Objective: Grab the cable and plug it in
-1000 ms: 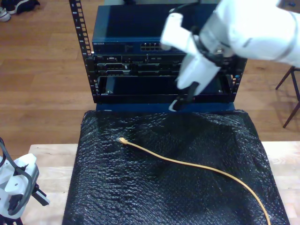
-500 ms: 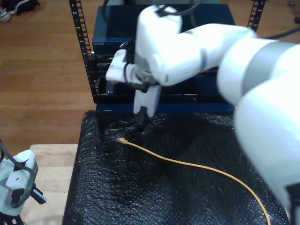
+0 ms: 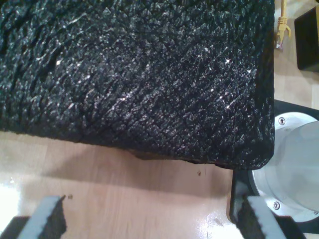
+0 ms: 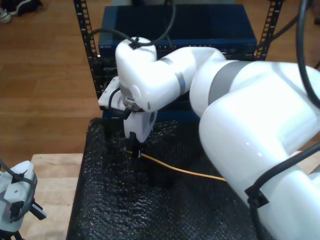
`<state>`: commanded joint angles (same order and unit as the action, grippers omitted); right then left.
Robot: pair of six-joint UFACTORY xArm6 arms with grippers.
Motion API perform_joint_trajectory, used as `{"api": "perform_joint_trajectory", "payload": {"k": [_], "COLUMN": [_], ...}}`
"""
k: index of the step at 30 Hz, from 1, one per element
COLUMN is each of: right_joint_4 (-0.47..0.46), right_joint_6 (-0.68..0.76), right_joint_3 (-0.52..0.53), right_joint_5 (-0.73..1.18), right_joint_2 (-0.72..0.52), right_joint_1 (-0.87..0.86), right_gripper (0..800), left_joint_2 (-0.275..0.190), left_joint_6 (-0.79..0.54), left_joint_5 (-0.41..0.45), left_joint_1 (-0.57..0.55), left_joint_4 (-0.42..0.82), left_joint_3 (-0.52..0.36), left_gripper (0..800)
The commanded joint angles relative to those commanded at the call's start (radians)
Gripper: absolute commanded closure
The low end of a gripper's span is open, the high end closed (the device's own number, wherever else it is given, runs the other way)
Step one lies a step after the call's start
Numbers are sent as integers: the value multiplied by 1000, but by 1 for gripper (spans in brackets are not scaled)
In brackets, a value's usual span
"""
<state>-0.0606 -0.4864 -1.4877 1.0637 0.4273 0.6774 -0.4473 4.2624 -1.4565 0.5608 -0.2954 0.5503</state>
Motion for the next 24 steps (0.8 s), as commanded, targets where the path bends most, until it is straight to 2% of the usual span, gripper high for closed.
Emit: {"api": "perform_joint_trajectory", "payload": {"k": [12,21,24], "right_joint_4": [-32,-35,-35], "right_joint_6": [44,46,48], "right_joint_3": [-66,-89,-94], "right_joint_5": [0,0,0], "right_joint_2": [109,127,133], "right_joint_1": [43,41,41], "right_gripper": [49,213,317], "left_joint_2": [0,2,2], "left_joint_6": [-2,-2,-2], "left_joint_5": [0,0,0], "left_joint_1": [0,0,0], "left_joint_4": [0,0,0], "left_joint_3": [-2,-3,-3], "left_gripper": [0,0,0]}}
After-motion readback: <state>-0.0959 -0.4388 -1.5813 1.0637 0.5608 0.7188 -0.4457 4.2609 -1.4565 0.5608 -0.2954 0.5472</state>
